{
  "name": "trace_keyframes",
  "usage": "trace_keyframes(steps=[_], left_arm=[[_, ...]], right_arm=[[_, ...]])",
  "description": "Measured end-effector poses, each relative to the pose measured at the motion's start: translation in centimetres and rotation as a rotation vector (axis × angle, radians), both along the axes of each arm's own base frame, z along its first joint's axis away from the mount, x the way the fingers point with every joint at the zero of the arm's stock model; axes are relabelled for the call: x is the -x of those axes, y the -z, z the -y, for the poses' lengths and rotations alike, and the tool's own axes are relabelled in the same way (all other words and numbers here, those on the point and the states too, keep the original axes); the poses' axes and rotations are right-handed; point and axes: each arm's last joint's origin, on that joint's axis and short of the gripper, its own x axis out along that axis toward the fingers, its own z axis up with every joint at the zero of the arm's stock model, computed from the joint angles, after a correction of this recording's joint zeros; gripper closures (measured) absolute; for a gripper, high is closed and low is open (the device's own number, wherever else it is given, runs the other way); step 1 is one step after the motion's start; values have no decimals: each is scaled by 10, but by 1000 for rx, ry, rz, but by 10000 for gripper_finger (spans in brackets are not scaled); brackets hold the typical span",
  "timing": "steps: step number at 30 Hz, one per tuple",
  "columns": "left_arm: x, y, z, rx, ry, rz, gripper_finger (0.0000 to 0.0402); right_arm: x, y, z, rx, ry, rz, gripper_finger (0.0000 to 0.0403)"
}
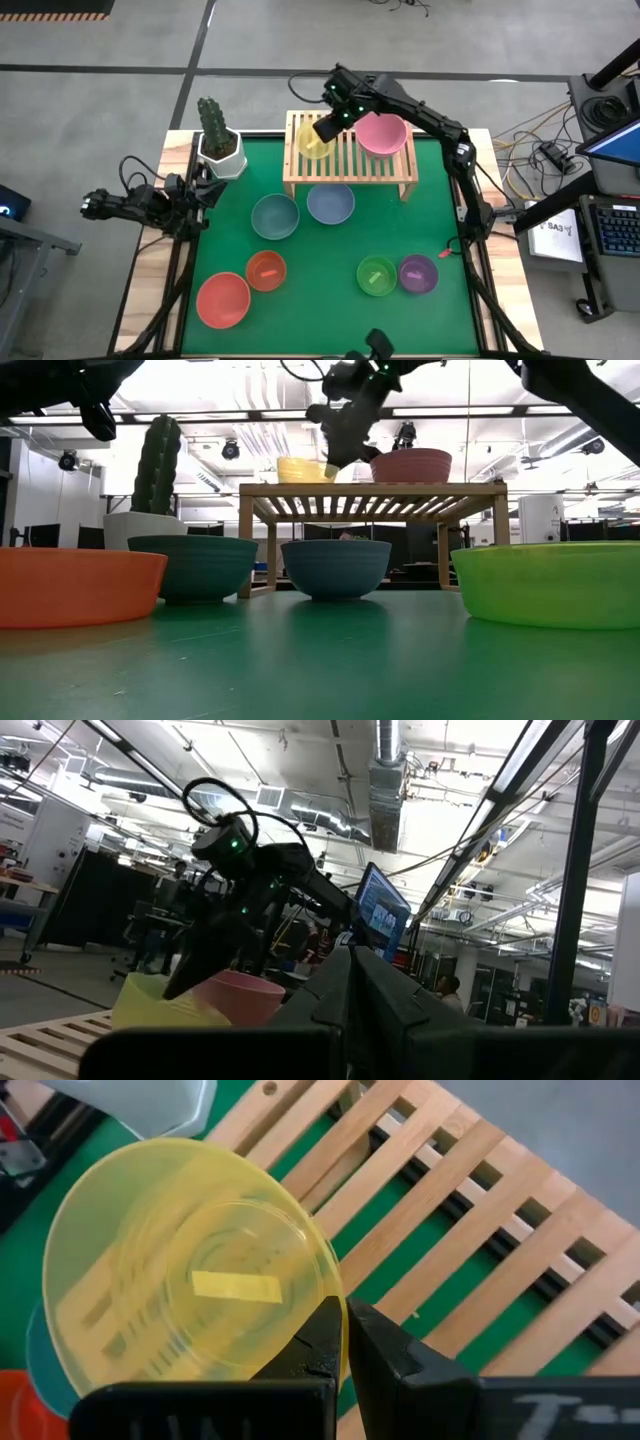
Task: Place and stack bowls onto a shelf
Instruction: Put the yellow bowl on the shelf
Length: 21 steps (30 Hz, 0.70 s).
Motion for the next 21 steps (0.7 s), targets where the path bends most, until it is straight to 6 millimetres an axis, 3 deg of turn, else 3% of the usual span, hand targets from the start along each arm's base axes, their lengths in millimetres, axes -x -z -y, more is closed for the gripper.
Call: trace_keyframes(steps=[11, 21], left_arm=[[0, 0, 0, 0, 0, 0, 402], [0, 0, 0, 0, 0, 0, 402]], right_arm=[[-8, 4, 4, 32, -16, 30, 391], [-8, 3, 5, 47, 3, 32, 328]])
